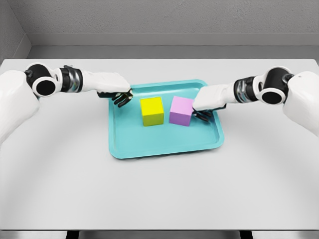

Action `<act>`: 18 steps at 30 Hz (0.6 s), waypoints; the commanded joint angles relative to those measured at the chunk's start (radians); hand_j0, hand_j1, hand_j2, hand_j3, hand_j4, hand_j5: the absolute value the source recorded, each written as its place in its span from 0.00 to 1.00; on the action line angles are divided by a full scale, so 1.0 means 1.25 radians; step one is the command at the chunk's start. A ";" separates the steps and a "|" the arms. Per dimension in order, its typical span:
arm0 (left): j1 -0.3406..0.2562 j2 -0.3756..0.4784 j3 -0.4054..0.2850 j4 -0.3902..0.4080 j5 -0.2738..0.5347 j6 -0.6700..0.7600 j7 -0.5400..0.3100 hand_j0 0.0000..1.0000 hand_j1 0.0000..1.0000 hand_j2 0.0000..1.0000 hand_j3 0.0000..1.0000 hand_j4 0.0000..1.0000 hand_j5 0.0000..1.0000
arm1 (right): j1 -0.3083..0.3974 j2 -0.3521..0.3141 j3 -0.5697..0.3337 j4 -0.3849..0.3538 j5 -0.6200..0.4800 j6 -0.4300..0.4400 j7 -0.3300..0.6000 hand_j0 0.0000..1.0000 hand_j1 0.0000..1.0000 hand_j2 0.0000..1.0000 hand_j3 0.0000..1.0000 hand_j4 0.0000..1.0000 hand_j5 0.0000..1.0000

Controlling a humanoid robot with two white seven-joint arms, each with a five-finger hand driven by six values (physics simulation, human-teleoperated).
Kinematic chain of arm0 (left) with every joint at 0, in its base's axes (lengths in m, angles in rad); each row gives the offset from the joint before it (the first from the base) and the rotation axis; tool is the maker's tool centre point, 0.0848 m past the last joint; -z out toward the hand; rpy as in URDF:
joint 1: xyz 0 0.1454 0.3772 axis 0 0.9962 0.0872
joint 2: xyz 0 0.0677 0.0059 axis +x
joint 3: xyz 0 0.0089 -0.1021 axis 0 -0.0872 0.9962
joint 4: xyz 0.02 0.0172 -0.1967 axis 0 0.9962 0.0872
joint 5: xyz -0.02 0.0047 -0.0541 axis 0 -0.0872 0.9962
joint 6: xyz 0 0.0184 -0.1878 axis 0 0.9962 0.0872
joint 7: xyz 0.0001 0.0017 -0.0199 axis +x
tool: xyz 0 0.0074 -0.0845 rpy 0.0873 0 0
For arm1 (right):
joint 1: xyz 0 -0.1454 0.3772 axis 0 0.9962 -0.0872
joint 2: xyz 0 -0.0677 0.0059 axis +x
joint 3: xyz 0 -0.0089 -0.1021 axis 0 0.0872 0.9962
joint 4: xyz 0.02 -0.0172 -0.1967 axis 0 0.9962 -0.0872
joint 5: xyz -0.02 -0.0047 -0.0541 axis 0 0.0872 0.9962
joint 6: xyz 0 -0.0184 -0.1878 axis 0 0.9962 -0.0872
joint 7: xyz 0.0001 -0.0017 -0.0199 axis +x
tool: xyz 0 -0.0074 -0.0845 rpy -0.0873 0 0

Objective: Push two cubes

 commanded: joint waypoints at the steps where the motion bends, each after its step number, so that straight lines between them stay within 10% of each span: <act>1: 0.000 0.012 0.005 0.029 0.006 0.002 0.000 0.04 0.04 0.04 0.04 0.04 0.04 | -0.001 0.008 0.001 0.012 0.008 -0.001 -0.001 0.13 0.13 0.13 0.13 0.13 0.13; 18: -0.001 0.008 -0.004 0.021 0.005 0.002 0.000 0.03 0.03 0.03 0.03 0.03 0.03 | -0.022 0.072 -0.012 0.095 0.007 -0.001 -0.001 0.16 0.16 0.16 0.16 0.16 0.16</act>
